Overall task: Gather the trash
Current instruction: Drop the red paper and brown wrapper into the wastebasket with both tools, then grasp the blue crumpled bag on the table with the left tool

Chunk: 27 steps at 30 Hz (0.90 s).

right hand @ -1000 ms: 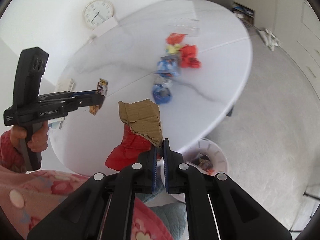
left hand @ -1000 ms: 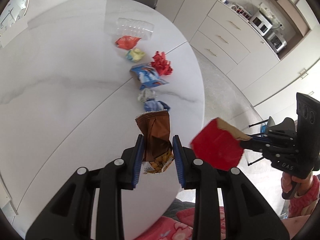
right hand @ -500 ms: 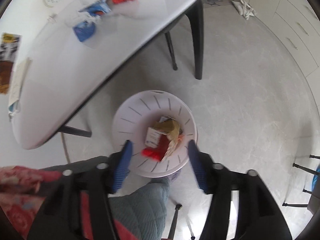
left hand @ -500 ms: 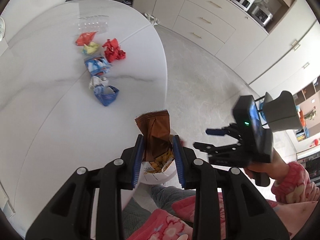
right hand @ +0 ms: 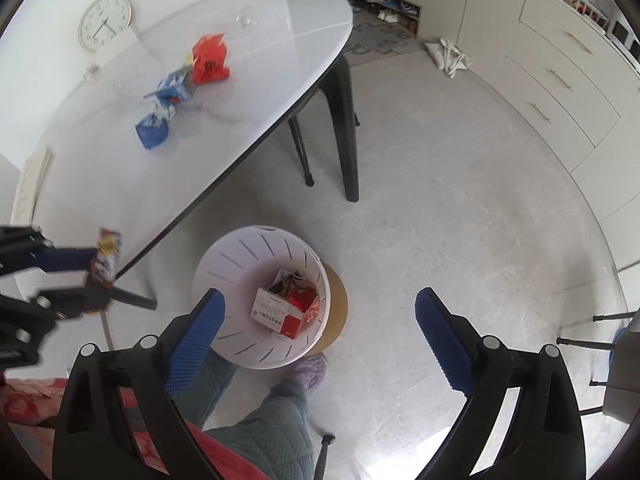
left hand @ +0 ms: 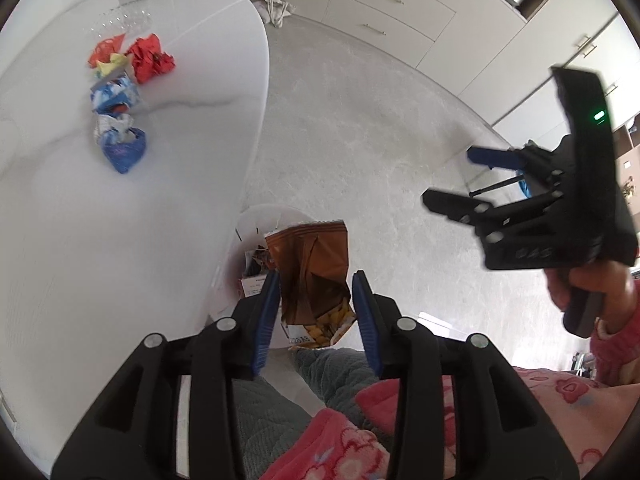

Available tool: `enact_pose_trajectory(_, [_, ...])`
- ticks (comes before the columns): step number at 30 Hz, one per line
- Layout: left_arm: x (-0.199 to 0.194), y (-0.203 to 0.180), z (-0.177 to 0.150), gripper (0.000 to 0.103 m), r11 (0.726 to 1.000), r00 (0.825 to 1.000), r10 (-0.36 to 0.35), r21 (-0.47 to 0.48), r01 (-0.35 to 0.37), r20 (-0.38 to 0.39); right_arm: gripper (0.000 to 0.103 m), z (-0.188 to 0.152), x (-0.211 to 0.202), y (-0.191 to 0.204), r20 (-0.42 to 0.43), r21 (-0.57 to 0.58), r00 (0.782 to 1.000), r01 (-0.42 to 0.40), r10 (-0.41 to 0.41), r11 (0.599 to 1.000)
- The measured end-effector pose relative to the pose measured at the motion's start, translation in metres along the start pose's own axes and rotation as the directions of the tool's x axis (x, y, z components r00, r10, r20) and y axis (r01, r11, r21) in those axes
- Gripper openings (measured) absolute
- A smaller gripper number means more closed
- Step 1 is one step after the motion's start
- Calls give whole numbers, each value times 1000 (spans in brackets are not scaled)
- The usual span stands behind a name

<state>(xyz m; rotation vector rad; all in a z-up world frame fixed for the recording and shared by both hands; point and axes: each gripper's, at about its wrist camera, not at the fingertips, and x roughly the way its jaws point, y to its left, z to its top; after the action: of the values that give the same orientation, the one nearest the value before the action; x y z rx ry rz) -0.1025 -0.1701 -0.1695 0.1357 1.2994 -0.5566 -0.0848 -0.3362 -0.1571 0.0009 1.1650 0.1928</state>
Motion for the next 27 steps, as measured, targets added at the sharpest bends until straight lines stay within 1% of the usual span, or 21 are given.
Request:
enact_pose_trajectory(1, [3, -1, 0, 51, 1000, 1000, 5, -3, -5, -6, 97, 0, -3, -3, 11, 11, 1000, -4, 4, 1000])
enact_pose_trajectory(2, [6, 0, 0, 63, 1000, 1000, 16, -8, -16, -7, 99, 0, -5, -4, 17, 18, 1000, -6, 5, 1000])
enact_pose_trajectory(3, [7, 0, 0, 69, 999, 999, 32, -16, -32, -1, 100, 0, -4, -7, 27, 27, 1000, -8, 7, 1000])
enact_pose_trajectory(4, [6, 0, 0, 80, 999, 999, 46, -25, -45, 9, 100, 0, -6, -8, 34, 33, 999, -11, 10, 999])
enact_pose_trajectory(7, [0, 2, 0, 92, 997, 997, 66, -43, -65, 43, 100, 1, -12, -7, 36, 35, 999, -6, 5, 999])
enact_pose_trajectory(9, [-9, 3, -1, 95, 994, 993, 96, -58, -92, 69, 100, 2, -13, -6, 35, 35, 999, 4, -5, 999])
enact_pose_trajectory(12, [-26, 9, 2, 95, 988, 984, 133, -92, -123, 120, 100, 5, -22, -6, 53, 43, 999, 5, -7, 999])
enact_pose_trajectory(15, [-49, 21, 4, 95, 980, 973, 153, -151, -127, 174, 100, 10, -33, -3, 88, 42, 996, 3, -7, 999])
enact_pose_trajectory(18, [-68, 33, 5, 95, 970, 961, 183, -200, -142, 205, 100, 16, -44, 1, 124, 37, 992, 2, -6, 999])
enact_pose_trajectory(22, [-82, 47, 6, 95, 958, 949, 222, -230, -169, 225, 101, 26, -52, 7, 158, 33, 987, -9, 4, 999])
enact_pose_trajectory(27, [-86, 66, 9, 95, 949, 944, 243, -254, -185, 223, 101, 37, -49, 18, 165, 21, 986, -20, 16, 1000])
